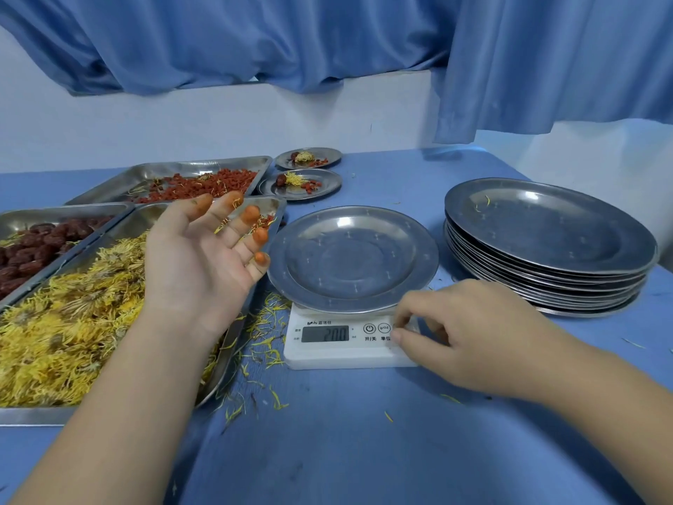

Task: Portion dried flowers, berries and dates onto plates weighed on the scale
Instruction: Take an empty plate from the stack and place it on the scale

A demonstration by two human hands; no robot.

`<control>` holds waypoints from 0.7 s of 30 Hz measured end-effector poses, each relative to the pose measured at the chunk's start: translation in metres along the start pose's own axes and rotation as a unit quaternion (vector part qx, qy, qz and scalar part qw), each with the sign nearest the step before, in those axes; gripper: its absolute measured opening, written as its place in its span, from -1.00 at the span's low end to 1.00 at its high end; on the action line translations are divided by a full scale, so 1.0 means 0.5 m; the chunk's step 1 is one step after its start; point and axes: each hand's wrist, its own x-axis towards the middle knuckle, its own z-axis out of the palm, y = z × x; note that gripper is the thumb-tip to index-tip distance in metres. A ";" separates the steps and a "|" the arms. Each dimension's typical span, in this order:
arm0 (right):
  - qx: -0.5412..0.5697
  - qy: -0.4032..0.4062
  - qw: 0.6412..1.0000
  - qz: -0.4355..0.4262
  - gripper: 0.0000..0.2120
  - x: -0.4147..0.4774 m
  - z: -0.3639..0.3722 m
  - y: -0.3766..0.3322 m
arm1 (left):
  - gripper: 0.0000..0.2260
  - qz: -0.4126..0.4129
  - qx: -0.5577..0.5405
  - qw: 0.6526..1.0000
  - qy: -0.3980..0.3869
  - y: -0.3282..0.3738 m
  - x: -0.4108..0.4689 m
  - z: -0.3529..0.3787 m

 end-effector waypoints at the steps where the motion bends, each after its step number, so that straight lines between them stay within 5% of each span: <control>1: 0.007 0.006 1.000 0.004 -0.58 0.001 0.001 -0.001 | -0.79 0.000 0.003 1.000 0.000 0.000 0.000 0.001; 12: 0.010 0.052 0.999 0.002 -0.66 0.005 0.010 0.012 | -0.78 0.018 0.002 0.999 0.036 0.009 -0.008 0.008; 21: -0.051 0.198 0.974 -0.094 -0.61 0.015 0.026 -0.034 | -0.78 0.034 -0.169 0.985 -0.005 0.092 -0.018 -0.059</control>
